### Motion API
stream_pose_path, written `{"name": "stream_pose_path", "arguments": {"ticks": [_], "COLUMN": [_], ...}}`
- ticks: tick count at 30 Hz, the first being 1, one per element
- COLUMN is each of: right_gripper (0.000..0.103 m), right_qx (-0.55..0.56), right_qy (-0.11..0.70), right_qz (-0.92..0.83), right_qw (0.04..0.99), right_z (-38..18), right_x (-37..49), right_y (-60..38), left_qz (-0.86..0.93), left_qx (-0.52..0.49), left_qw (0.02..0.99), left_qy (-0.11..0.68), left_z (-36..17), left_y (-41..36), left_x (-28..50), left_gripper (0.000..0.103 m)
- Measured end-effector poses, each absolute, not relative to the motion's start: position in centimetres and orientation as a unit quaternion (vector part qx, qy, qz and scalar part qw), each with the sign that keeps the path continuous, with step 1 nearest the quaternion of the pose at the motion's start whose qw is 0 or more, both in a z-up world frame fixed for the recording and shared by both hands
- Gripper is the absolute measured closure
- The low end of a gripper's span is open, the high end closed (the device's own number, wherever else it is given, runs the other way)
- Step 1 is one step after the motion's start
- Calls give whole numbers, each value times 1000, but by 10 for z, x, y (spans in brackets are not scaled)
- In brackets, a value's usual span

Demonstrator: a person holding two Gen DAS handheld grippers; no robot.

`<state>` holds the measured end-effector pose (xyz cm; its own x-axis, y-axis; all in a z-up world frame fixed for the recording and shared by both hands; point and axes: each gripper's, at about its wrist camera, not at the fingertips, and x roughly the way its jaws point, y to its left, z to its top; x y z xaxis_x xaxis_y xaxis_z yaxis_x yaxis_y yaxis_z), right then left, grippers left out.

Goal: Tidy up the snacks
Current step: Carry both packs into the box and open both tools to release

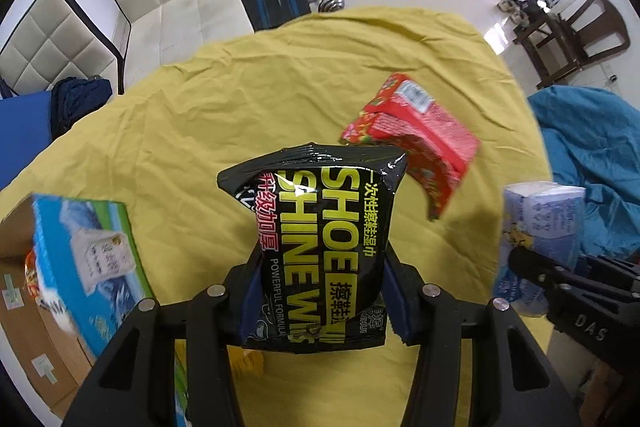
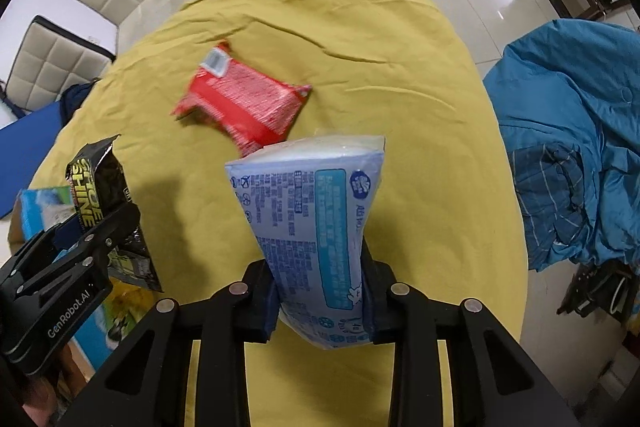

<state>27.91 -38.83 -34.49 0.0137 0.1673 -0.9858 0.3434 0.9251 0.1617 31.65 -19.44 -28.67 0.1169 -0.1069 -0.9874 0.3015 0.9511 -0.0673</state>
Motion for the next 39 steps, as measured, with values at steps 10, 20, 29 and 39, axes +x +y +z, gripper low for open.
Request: {"name": "stream_pose_path", "arguments": {"ticks": [10, 20, 29, 39], "right_gripper": [70, 70, 70, 70], "right_qx": [180, 175, 157, 129], "right_qy": [671, 644, 642, 675], "right_qz": [-28, 23, 84, 114], "right_qw": [719, 745, 746, 718], "right_z": [-278, -213, -189, -229], "right_x": [251, 232, 231, 246], "right_y": [-345, -258, -145, -33], "left_qz": [-162, -166, -112, -30], "left_qx": [38, 2, -29, -34], "left_qw": [771, 794, 814, 806], "left_qy": [615, 585, 569, 591], "left_z": [-229, -176, -150, -181], "left_y": [-156, -74, 47, 166], "left_x": [296, 262, 250, 259], "left_gripper": [54, 54, 54, 54]}}
